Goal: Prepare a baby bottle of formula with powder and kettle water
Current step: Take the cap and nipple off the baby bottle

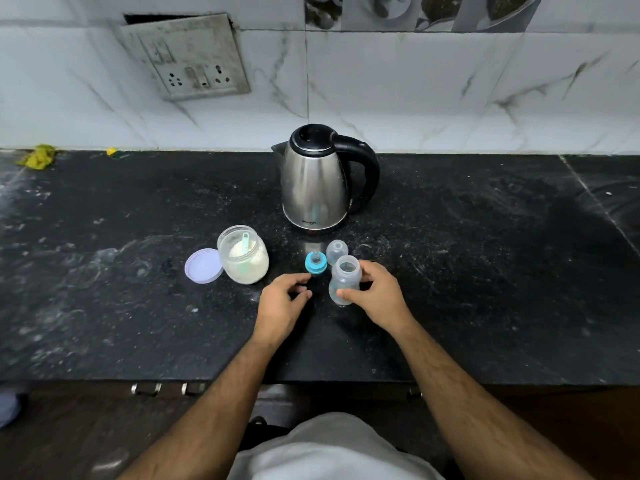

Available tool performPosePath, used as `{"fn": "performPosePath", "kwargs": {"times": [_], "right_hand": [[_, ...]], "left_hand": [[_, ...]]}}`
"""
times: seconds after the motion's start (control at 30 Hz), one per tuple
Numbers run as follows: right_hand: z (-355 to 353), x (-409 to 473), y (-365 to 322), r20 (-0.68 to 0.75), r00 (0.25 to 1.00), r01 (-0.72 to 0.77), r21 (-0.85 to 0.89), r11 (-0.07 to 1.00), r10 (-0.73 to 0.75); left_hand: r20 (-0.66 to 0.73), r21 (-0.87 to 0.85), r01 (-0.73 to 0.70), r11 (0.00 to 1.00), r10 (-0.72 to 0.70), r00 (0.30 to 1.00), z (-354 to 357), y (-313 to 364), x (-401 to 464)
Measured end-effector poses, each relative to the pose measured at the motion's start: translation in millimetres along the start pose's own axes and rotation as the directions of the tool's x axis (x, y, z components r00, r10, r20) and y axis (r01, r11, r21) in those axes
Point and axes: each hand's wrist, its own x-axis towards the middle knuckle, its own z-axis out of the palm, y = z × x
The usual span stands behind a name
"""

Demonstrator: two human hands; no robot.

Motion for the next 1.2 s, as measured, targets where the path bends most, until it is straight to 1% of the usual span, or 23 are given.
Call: {"fn": "performPosePath", "kwargs": {"times": [0.1,0.17,0.3,0.37,0.5,0.67,0.77,0.87,0.97,1.03,1.1,1.2], "right_hand": [[18,1,-8,0.072,0.997,0.022,0.007,1.0,-0.022],[31,3,-14,0.092,0.995,0.035,0.013,0.999,-0.036],[55,10,-26,0.125,0.991,0.052,0.034,0.998,-0.056],[65,14,-33,0.137,0.989,0.057,0.009,0.998,-0.058],[80,19,-41,0.134,0.99,0.054,-0.033,0.998,-0.049],[88,19,-45,0.124,0.992,-0.007,-0.072,0.997,0.016],[91,17,-46,0.102,0.995,-0.004,-0.096,0.995,0.014],[91,14,-48,0.093,0.996,-0.003,-0.119,0.993,0.014],[88,9,-47,0.087,0.996,-0.018,-0.124,0.992,0.029],[85,3,-48,0.035,0.999,-0.035,-0.142,0.989,0.041],[81,-1,-53,-0.081,0.996,-0.036,-0.144,0.989,0.024],[77,-3,-70,-0.258,0.963,0.036,-0.143,0.989,-0.073]], "left_hand": [[-0.012,-0.013,-0.024,1.0,0.024,1.0,-8,-1,-8],[-0.029,-0.005,-0.031,1.0,0.03,0.999,-14,-5,-13],[0.008,-0.034,-0.001,0.999,0.001,1.0,-30,-18,-19],[0.015,-0.061,0.021,0.998,-0.02,1.0,-36,-22,-21],[0.021,-0.106,0.05,0.993,-0.048,0.999,-47,-25,-19],[0.107,-0.107,0.071,0.992,-0.059,0.992,-55,-32,-15],[0.161,-0.091,0.07,0.993,-0.055,0.985,-60,-31,-11],[0.17,-0.092,0.058,0.994,-0.042,0.985,-65,-33,-11],[0.113,-0.08,0.07,0.994,-0.061,0.992,-73,-39,-13],[0.044,-0.092,0.085,0.992,-0.081,0.996,-80,-47,-13],[-0.045,-0.104,0.094,0.99,-0.1,0.994,-88,-52,-13],[-0.172,-0.14,0.11,0.984,-0.134,0.976,-100,-51,-11]]}}
